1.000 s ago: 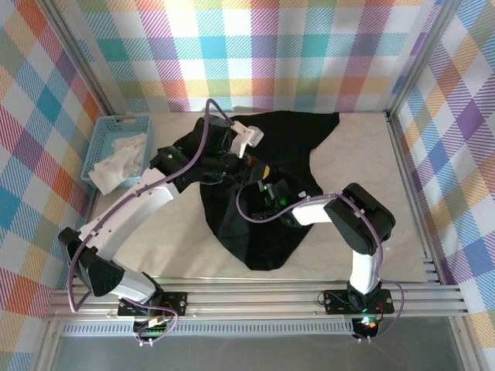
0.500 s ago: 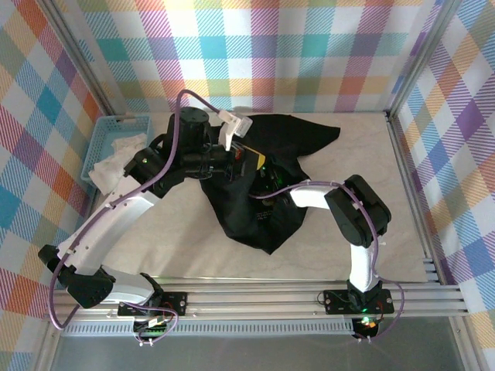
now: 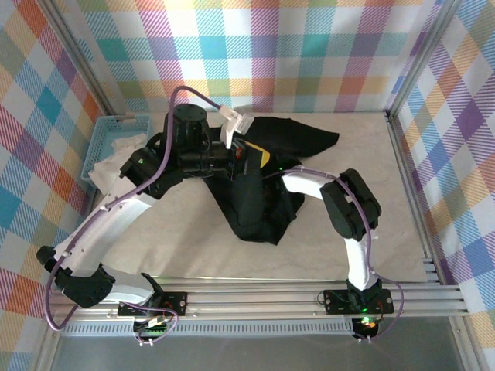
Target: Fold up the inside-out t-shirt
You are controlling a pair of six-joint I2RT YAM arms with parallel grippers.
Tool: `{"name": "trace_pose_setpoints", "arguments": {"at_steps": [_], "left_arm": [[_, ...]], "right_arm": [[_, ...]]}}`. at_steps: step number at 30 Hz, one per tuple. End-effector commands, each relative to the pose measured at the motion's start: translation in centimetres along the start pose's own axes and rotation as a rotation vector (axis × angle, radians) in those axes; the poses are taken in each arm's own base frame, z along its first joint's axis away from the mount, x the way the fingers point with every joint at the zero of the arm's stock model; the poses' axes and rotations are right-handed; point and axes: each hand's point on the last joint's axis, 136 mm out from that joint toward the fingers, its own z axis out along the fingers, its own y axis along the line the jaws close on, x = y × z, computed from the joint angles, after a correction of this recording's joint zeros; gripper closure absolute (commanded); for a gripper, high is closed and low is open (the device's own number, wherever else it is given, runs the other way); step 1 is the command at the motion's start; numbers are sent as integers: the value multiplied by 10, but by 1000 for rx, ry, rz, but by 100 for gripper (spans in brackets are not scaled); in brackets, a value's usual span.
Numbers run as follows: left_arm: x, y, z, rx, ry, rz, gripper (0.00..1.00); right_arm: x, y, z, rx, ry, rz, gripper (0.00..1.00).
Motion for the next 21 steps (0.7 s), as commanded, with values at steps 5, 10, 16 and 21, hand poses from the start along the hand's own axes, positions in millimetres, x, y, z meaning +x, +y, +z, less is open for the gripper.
{"name": "trace_pose_setpoints", "arguments": {"at_steps": [5,10,16,21], "left_arm": [[-48,-78,-45,201,-145,134,100],[-56,-65,-52,86,-192,157,100],[-74,-17,-61,-201,-297,125,100],[-91,22,-91,-470,-416,110,100]], "right_arm": [[16,-17,13,64,143,21,20],[30,-17,17,54,207,21,16],[71,-4,20,-31,321,35,40],[94,-1,17,-89,367,19,74]]}}
